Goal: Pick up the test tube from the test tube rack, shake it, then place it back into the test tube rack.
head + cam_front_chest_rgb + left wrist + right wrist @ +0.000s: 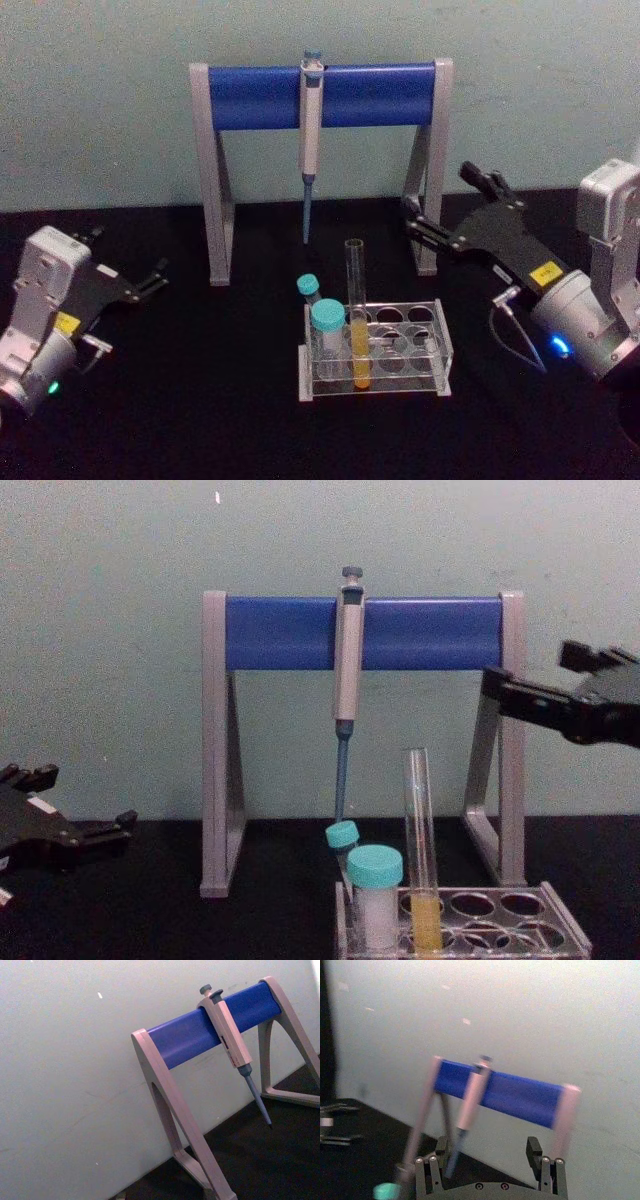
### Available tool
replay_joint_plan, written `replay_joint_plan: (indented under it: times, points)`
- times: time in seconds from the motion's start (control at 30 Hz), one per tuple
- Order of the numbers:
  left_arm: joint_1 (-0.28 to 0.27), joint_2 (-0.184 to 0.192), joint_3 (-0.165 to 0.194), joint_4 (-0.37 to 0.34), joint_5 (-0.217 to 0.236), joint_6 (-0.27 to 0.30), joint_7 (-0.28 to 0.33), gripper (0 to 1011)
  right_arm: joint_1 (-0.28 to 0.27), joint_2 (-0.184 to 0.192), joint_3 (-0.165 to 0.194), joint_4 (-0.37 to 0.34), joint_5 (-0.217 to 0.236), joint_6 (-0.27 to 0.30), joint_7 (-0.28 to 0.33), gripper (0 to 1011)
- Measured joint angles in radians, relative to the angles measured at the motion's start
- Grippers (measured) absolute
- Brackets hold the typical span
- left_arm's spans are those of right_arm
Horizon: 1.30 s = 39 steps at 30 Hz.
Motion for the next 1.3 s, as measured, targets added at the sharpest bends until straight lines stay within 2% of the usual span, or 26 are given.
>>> replay_joint_plan:
  times: [0.03,0.13,0.17,0.37,0.5,0.8,1.3]
  points:
    - [0.0,0.0,0.0,0.0,0.0,0.0,0.0,1001,-0.015,-0.012,0.011,0.0,-0.018,0.004,-0.04,1000]
    - [0.0,0.0,0.0,0.0,0.0,0.0,0.0,1001,-0.032,-0.031,0.026,0.006,-0.039,0.012,-0.088,1000]
    - [0.0,0.0,0.0,0.0,0.0,0.0,0.0,1001,-0.044,-0.045,0.035,0.014,-0.053,0.016,-0.121,1000]
    - [0.0,0.0,0.0,0.0,0.0,0.0,0.0,1001,-0.075,-0.086,0.052,0.055,-0.104,0.034,-0.203,1000]
    - [0.0,0.0,0.0,0.0,0.0,0.0,0.0,1001,-0.092,-0.104,0.062,0.077,-0.12,0.05,-0.23,1000]
    - [0.0,0.0,0.0,0.0,0.0,0.0,0.0,1001,-0.124,-0.133,0.082,0.123,-0.132,0.08,-0.244,1000]
    - [0.0,0.0,0.0,0.0,0.0,0.0,0.0,1001,-0.129,-0.169,0.108,0.179,-0.144,0.12,-0.219,1000]
